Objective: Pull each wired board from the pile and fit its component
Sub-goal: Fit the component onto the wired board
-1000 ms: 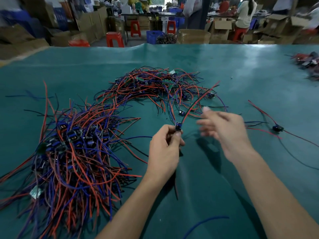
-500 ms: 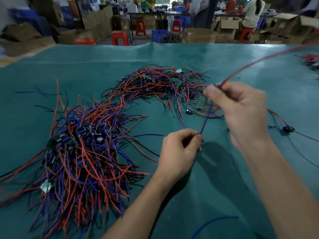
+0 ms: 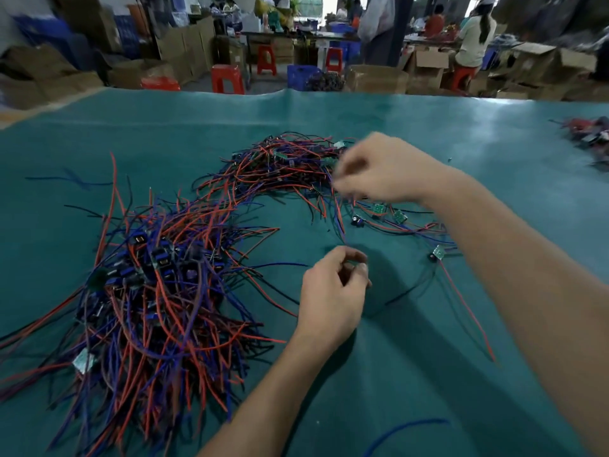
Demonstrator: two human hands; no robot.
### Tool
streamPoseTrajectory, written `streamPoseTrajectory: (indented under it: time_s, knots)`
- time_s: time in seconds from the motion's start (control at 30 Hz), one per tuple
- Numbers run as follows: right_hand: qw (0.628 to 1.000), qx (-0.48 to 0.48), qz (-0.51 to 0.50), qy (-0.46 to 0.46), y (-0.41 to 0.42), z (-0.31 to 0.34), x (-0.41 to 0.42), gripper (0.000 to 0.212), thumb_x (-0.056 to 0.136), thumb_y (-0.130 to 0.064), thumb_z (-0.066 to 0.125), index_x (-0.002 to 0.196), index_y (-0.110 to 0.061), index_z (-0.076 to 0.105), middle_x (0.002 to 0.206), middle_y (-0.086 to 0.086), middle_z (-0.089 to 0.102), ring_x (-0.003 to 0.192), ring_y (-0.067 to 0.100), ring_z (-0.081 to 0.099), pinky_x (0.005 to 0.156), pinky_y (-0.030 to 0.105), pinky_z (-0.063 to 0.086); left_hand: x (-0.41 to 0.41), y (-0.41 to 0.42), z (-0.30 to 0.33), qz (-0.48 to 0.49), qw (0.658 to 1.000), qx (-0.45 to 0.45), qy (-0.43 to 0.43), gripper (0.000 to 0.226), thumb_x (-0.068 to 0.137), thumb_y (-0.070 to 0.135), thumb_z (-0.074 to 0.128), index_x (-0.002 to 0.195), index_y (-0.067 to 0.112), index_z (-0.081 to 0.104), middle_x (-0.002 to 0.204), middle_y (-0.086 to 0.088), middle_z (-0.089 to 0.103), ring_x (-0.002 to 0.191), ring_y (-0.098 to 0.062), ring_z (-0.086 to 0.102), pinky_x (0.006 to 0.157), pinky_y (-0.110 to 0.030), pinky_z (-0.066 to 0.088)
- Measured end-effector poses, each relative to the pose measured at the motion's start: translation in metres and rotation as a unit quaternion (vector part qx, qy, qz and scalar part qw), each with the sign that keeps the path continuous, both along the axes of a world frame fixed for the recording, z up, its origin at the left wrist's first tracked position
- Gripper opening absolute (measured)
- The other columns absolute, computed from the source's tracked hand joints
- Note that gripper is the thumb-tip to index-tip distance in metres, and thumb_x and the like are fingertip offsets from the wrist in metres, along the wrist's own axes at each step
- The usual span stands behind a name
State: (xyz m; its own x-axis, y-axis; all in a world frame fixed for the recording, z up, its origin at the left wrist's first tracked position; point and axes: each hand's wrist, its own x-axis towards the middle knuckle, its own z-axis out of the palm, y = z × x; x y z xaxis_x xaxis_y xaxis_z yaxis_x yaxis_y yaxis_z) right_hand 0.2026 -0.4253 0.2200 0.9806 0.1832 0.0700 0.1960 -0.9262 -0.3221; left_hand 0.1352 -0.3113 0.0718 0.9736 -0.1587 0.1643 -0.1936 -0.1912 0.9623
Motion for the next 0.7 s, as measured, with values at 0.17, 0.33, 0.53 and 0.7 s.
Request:
streamPoseTrajectory:
  time_s: [0.17, 0.33, 0.53, 0.7]
  knots:
    - [0.978, -0.138, -0.123, 0.098, -0.087, -0.049, -0.029, 0.037, 0.079, 0.000, 0.060, 0.101, -0.023, 0.078, 0.106, 0.003, 0.076, 0.101, 0.023, 0.067, 0.083, 0.024, 0.048, 0.002, 0.000, -0.002, 0.002, 1.000, 0.004, 0.006, 0.016, 0.091, 0.008, 0.059, 0.099, 0.019, 0.068, 0.074, 0.001, 0.073, 0.078, -0.017, 0.069, 0.081, -0.032, 0.054]
    - [0.980, -0.072, -0.169, 0.080, -0.122, -0.080, -0.059, 0.033, 0.074, -0.010, 0.081, 0.083, -0.039, 0.068, 0.095, -0.003, 0.072, 0.087, 0.020, 0.061, 0.072, 0.023, 0.037, 0.002, 0.000, -0.003, 0.005, 1.000, 0.002, 0.011, 0.016, 0.091, 0.010, 0.059, 0.098, 0.022, 0.067, 0.075, -0.002, 0.072, 0.076, -0.017, 0.067, 0.074, -0.026, 0.050]
    - [0.902, 0.402, -0.129, -0.095, -0.104, -0.078, -0.073, 0.017, 0.083, -0.003, 0.077, 0.086, -0.019, 0.080, 0.073, -0.009, 0.074, 0.064, 0.001, 0.060, 0.063, 0.013, 0.045, 0.006, -0.001, -0.005, 0.037, 0.997, -0.057, 0.028, 0.015, 0.102, 0.017, 0.050, 0.100, 0.026, 0.062, 0.079, 0.004, 0.069, 0.067, -0.018, 0.058, 0.065, -0.039, 0.052]
    - [0.661, 0.748, -0.012, 0.050, -0.070, -0.061, -0.079, 0.020, 0.079, -0.025, 0.066, 0.086, -0.012, 0.080, 0.078, 0.000, 0.069, 0.059, 0.008, 0.051, 0.047, 0.015, 0.038, 0.004, 0.001, 0.000, 0.025, 0.993, -0.108, 0.052, 0.020, 0.103, 0.026, 0.042, 0.097, 0.025, 0.061, 0.076, 0.005, 0.065, 0.060, -0.012, 0.054, 0.048, -0.026, 0.046]
